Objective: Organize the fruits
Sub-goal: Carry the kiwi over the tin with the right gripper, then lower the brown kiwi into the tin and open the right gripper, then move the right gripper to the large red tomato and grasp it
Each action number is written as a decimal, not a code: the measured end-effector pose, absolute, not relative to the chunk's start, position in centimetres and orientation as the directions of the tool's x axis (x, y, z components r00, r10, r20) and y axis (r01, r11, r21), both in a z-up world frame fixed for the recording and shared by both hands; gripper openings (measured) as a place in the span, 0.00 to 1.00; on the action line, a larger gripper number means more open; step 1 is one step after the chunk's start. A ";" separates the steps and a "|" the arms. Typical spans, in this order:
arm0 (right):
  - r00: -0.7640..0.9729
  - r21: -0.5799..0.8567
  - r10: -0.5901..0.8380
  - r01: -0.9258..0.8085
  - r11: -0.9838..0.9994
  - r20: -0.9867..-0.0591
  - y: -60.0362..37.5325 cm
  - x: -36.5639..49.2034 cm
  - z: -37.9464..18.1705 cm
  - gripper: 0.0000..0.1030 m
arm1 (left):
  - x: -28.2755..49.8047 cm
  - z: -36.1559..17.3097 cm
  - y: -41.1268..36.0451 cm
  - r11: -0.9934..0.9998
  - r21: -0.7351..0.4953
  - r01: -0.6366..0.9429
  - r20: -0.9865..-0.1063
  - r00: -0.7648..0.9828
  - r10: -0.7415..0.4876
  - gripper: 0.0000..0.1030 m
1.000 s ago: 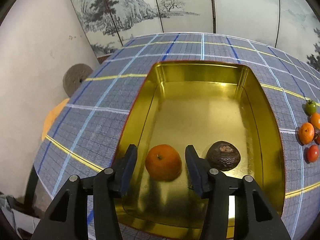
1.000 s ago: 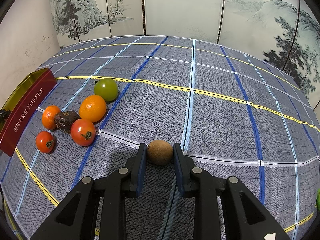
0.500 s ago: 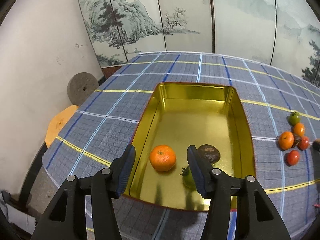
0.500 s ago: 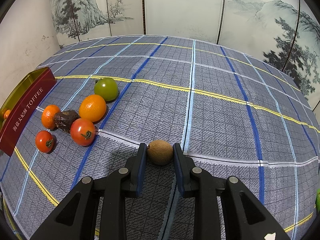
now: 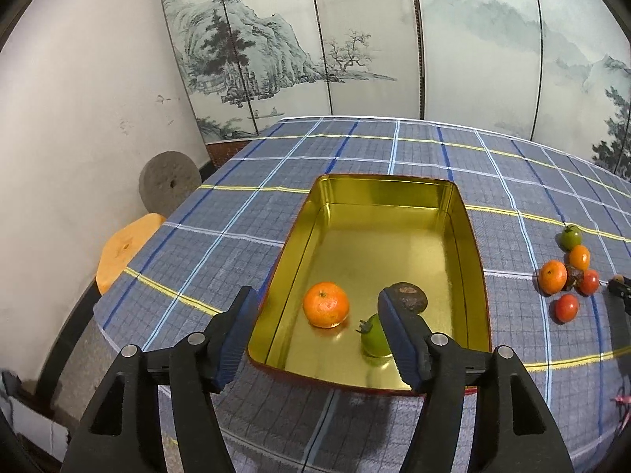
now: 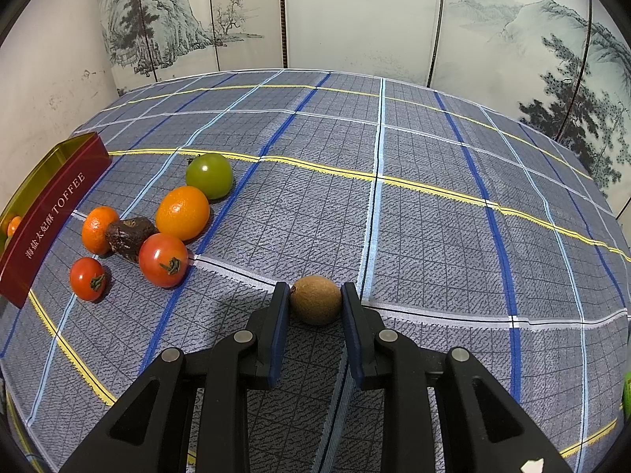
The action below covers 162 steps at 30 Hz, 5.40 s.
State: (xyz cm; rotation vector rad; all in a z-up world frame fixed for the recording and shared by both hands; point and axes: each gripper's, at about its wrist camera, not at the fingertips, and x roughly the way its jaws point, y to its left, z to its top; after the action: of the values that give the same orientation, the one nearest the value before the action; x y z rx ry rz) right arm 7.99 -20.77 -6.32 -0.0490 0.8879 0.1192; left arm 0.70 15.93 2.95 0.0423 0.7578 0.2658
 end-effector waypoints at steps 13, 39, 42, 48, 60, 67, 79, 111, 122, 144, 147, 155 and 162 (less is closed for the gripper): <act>0.628 0.020 0.069 -0.085 0.996 -0.775 -21.9 7.7 -6.0 0.23 | 0.2 2.7 15.8 0.962 0.148 -0.229 -0.672 0.690 0.268 0.70; 0.625 0.077 0.390 -0.467 0.881 -0.676 -6.0 5.9 1.7 0.23 | -1.3 1.8 18.8 0.949 0.074 -0.308 -0.698 0.663 0.270 0.74; 0.593 0.076 0.434 -0.531 0.844 -0.678 -2.9 5.7 1.9 0.23 | -1.6 1.7 19.9 0.940 0.059 -0.335 -0.706 0.652 0.276 0.74; 0.526 0.076 0.490 -0.624 0.778 -0.695 2.4 5.6 1.3 0.23 | -2.5 1.5 21.8 0.922 0.041 -0.384 -0.715 0.634 0.296 0.74; 0.441 0.052 0.503 -0.712 0.700 -0.743 8.5 5.3 -0.7 0.23 | -3.4 0.7 24.0 0.908 0.027 -0.419 -0.729 0.614 0.305 0.74; 0.442 -0.009 0.471 -0.736 0.677 -0.764 10.3 4.9 -1.7 0.23 | -3.7 0.4 24.3 0.905 0.021 -0.426 -0.731 0.611 0.304 0.74; 0.439 -0.028 0.449 -0.738 0.674 -0.778 11.3 5.2 -2.9 0.23 | -4.4 -0.2 24.9 0.900 0.014 -0.435 -0.739 0.601 0.303 0.74; 0.462 0.039 0.499 -0.704 0.709 -0.733 9.2 4.6 -1.1 0.31 | -4.3 0.6 22.4 0.924 0.011 -0.382 -0.734 0.625 0.267 0.74; 0.582 0.013 0.404 -0.560 0.828 -0.706 -1.5 3.9 0.8 0.31 | -2.4 2.4 15.9 0.975 0.015 -0.222 -0.714 0.681 0.166 0.74; 0.546 0.040 0.260 -0.381 0.924 -0.796 -13.6 8.7 -5.3 0.33 | 3.0 0.8 3.2 0.998 -0.010 0.066 -0.766 0.641 -0.050 0.74; 0.542 0.047 0.271 -0.391 0.919 -0.796 -13.5 9.2 -5.6 0.35 | 3.5 0.3 2.3 0.997 -0.008 0.082 -0.773 0.632 -0.058 0.74; 0.537 0.070 0.295 -0.399 0.914 -0.790 -13.0 9.5 -6.1 0.30 | 4.2 -0.7 0.3 0.993 -0.001 0.115 -0.788 0.611 -0.072 0.74; 0.574 0.070 0.271 -0.347 0.935 -0.773 -14.8 8.6 -5.9 0.29 | 4.9 -1.7 -1.2 0.989 -0.011 0.149 -0.801 0.590 -0.098 0.74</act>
State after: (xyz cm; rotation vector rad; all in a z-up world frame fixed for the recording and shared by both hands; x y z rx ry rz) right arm 8.58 -14.82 -5.86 -0.0933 0.8892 0.3628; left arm 4.88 -1.17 -1.71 0.0589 0.9283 -0.1437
